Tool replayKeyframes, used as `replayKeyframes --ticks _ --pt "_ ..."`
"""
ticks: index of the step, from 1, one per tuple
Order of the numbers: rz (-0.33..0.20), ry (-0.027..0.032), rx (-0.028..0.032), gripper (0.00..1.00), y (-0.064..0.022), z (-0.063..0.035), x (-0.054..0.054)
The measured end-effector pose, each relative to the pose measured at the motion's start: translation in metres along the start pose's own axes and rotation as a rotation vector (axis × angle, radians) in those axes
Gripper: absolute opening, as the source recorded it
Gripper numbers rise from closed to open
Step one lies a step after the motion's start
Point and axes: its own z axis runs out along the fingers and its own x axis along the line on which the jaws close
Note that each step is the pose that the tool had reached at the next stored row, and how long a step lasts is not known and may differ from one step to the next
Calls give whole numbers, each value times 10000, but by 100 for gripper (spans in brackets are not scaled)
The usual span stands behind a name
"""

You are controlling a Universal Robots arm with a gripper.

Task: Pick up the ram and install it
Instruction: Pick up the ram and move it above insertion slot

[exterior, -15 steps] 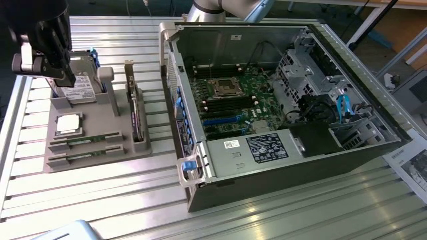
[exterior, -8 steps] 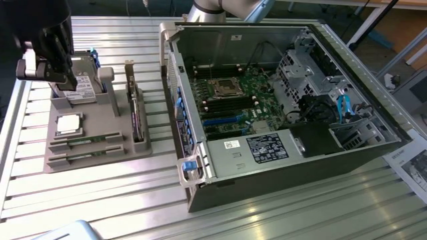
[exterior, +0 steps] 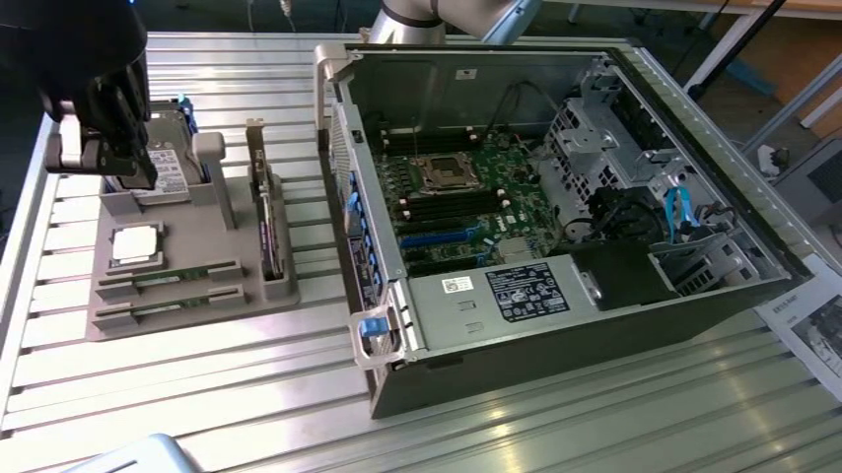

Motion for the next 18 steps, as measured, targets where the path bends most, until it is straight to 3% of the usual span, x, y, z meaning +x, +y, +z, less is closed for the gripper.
replayKeyframes --ticks 14,18 --pt "-96 2 -1 10 -1 6 0" --pt "-105 2 0 10 -5 62 14"
